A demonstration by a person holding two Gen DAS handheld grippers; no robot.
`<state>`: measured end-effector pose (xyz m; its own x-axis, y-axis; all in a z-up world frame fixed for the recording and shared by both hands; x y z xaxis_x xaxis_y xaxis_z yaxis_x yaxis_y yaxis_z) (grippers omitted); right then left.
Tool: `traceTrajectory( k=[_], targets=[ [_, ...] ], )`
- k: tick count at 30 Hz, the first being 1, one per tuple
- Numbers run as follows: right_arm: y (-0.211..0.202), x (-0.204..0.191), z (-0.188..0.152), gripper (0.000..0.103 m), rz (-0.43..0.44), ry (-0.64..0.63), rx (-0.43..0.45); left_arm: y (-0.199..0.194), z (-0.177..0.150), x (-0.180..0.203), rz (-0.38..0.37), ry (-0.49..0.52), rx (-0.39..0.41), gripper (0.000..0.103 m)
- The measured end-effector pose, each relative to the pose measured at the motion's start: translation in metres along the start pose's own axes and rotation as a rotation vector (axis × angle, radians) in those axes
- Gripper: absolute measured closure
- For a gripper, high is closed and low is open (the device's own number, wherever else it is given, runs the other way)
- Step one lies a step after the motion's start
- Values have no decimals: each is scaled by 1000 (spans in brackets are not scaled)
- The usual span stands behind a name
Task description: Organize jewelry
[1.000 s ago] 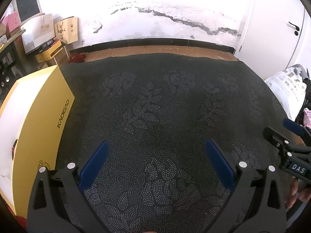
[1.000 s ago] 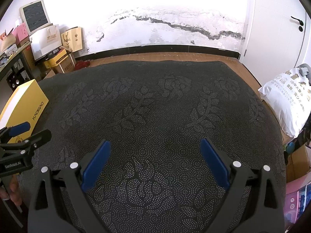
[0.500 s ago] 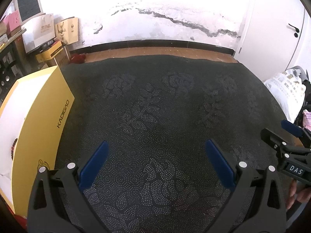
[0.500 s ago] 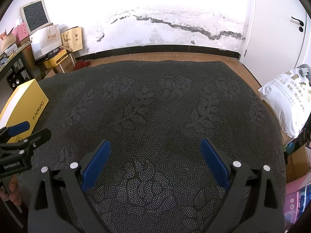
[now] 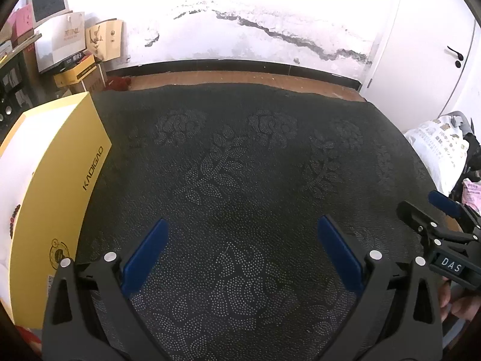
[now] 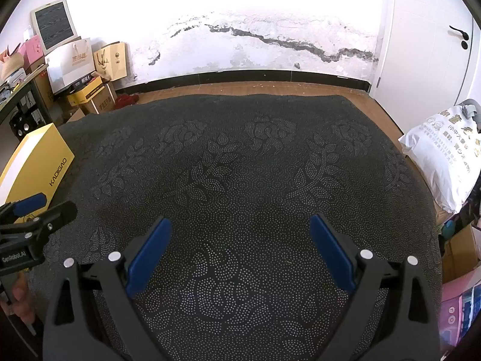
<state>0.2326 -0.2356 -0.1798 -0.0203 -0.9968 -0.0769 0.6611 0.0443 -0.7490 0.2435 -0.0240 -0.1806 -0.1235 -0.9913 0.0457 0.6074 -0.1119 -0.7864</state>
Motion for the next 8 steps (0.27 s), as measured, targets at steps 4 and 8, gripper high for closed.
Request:
traceTrajectory(
  k=[4,8],
  targets=[
    [-1,-1,-1,12,2,-1,1,2,1,0,9,-4,-22,6],
    [-2,-2,-1,12,2,-2,3,5,2,-1,6,-11,-34,6]
  ],
)
Point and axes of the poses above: each gripper's, at about its wrist camera, not at the fingertips, and y roughly the way its jaws point, x to its right, z to its top, the point moved 1 cm from there along y, roughly the way its jaws point, and after that the axes turned 2 degrees about y, right-handed, at the moved point
